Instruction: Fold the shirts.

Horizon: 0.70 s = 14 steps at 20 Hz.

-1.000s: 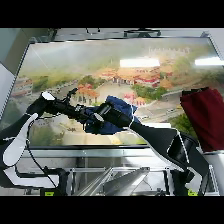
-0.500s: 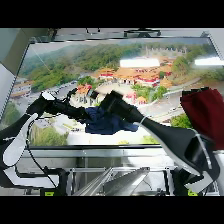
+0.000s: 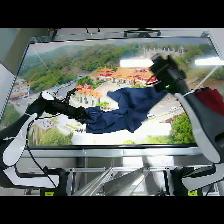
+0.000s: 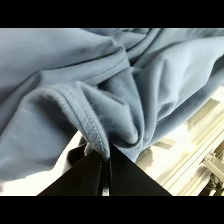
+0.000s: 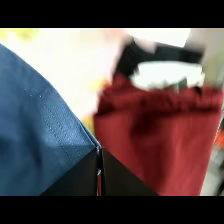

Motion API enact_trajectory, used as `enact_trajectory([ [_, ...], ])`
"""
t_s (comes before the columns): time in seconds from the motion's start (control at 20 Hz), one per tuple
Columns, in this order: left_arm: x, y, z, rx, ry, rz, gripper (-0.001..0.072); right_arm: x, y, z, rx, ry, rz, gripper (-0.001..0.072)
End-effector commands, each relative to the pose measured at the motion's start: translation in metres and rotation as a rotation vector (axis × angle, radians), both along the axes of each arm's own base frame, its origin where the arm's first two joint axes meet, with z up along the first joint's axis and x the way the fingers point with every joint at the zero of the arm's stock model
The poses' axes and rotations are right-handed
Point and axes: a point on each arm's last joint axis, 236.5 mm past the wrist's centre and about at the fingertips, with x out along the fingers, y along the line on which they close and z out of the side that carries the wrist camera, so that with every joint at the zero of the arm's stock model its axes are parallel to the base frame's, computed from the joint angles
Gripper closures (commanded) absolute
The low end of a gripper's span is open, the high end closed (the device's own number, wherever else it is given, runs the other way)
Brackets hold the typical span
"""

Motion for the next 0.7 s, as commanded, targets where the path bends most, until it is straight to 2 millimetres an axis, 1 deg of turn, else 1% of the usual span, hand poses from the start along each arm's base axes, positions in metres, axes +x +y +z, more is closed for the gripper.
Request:
enact_trajectory([
  [0.0,0.003,0.017,0.002,-0.009,0.015,0.042,0.0689,-0.031,-0.049,-0.008,0.035,0.072,-0.204,0.0701],
  [0.05,0.006,0.026,0.003,-0.014,0.021,0.068,0.0689,-0.035,-0.053,-0.009,0.038,0.078,-0.213,0.0701],
  [0.1,0.008,0.035,0.003,-0.017,0.025,0.094,0.0689,-0.037,-0.051,-0.01,0.051,0.086,-0.209,0.0701],
  [0.15,0.011,0.044,0.004,-0.023,0.028,0.123,0.0688,-0.038,-0.047,-0.011,0.072,0.085,-0.203,0.0701],
  [0.25,0.017,0.055,0.009,-0.052,0.029,0.181,0.0689,-0.036,-0.031,-0.012,0.153,0.074,-0.174,0.0701],
  [0.3,0.021,0.055,0.019,-0.106,0.034,0.216,0.0689,-0.033,-0.027,-0.007,0.177,0.049,-0.165,0.0702],
  [0.35,0.029,0.053,0.04,-0.198,0.017,0.247,0.0689,-0.03,-0.026,0.003,0.189,0.004,-0.153,0.0702],
  [0.4,0.038,0.05,0.072,-0.309,-0.042,0.258,0.069,-0.023,-0.026,0.021,0.207,-0.076,-0.13,0.0702],
  [0.45,0.048,0.048,0.112,-0.419,-0.111,0.266,0.069,-0.015,-0.024,0.045,0.233,-0.176,-0.103,0.0702],
  [0.55,0.06,0.051,0.212,-0.622,-0.304,0.259,0.0691,-0.006,-0.023,0.115,0.297,-0.442,-0.062,0.0702],
  [0.6,0.06,0.054,0.271,-0.713,-0.432,0.238,0.0691,-0.008,-0.023,0.154,0.33,-0.579,-0.038,0.0701],
  [0.65,0.054,0.055,0.323,-0.778,-0.554,0.209,0.0691,-0.016,-0.023,0.197,0.366,-0.722,-0.015,0.07],
])
